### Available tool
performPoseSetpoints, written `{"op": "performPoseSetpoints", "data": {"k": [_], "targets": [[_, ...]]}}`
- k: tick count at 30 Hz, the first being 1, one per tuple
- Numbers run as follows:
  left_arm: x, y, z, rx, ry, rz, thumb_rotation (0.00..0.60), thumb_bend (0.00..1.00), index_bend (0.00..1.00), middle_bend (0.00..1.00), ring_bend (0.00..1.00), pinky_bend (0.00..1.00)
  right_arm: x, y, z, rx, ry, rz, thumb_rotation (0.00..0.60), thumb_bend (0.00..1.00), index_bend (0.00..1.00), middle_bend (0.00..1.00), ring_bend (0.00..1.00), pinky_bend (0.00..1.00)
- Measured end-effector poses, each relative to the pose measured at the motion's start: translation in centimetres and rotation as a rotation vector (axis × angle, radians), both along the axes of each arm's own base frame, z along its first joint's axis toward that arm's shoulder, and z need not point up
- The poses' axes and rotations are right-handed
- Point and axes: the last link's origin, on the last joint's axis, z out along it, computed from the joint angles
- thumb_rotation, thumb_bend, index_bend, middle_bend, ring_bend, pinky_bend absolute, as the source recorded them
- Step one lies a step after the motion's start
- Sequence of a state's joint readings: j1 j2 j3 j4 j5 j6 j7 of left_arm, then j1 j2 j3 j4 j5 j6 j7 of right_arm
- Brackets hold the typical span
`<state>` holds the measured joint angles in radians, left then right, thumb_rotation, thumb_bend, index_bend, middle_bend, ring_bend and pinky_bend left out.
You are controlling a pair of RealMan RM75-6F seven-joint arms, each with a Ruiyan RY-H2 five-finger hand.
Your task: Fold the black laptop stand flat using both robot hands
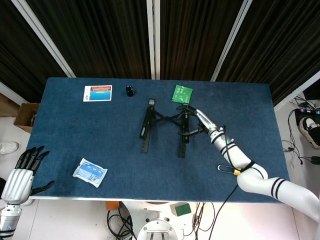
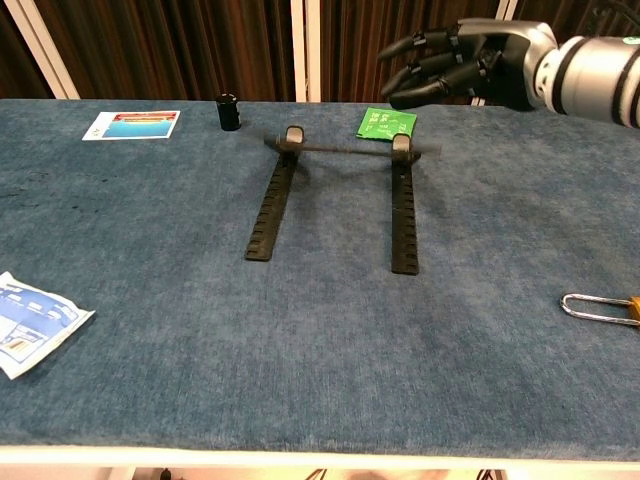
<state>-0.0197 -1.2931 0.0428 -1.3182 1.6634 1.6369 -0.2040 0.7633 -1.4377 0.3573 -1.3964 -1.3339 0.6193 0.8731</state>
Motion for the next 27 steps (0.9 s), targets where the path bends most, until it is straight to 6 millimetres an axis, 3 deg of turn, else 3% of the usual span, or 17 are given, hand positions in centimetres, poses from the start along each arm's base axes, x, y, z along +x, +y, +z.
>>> {"op": "performPoseSetpoints", "data": {"k": [7, 9, 15, 19, 23, 27], "targets": [[0.8, 1.0, 0.6, -0.007, 0.047, -0.046, 0.600, 0.11, 0.16, 0.07, 0.01, 0.09, -2.7, 5.0, 1.2, 0.125, 0.117, 0.121, 0.600, 0.00, 0.23, 0.33, 0.14, 0.18], [1.3, 1.8, 0.6, -0.022, 0.069, -0.072, 0.600, 0.11, 0.16, 0.07, 0.01, 0.09, -3.1, 5.4, 1.9, 0.112, 0.134, 0.142, 0.600, 0.01, 0.23, 0.32, 0.14, 0.18], [3.9, 5.4, 0.2, -0.083, 0.127, -0.174, 0.600, 0.11, 0.16, 0.07, 0.01, 0.09, -3.7, 5.8, 2.6, 0.039, 0.283, 0.231, 0.600, 0.06, 0.11, 0.25, 0.11, 0.18], [6.0, 8.2, -0.6, -0.148, 0.141, -0.223, 0.600, 0.11, 0.16, 0.07, 0.01, 0.09, -4.2, 5.6, 2.5, -0.014, 0.444, 0.283, 0.600, 0.20, 0.02, 0.19, 0.05, 0.13], [8.8, 11.1, -1.5, -0.195, 0.145, -0.273, 0.600, 0.11, 0.15, 0.07, 0.01, 0.09, -4.4, 4.5, 1.6, -0.055, 0.566, 0.284, 0.600, 0.38, 0.00, 0.15, 0.01, 0.08], [9.7, 11.7, -2.0, -0.200, 0.136, -0.279, 0.600, 0.11, 0.15, 0.07, 0.01, 0.09, -3.9, 2.4, -0.7, -0.069, 0.606, 0.235, 0.600, 0.48, 0.00, 0.15, 0.00, 0.08]]}}
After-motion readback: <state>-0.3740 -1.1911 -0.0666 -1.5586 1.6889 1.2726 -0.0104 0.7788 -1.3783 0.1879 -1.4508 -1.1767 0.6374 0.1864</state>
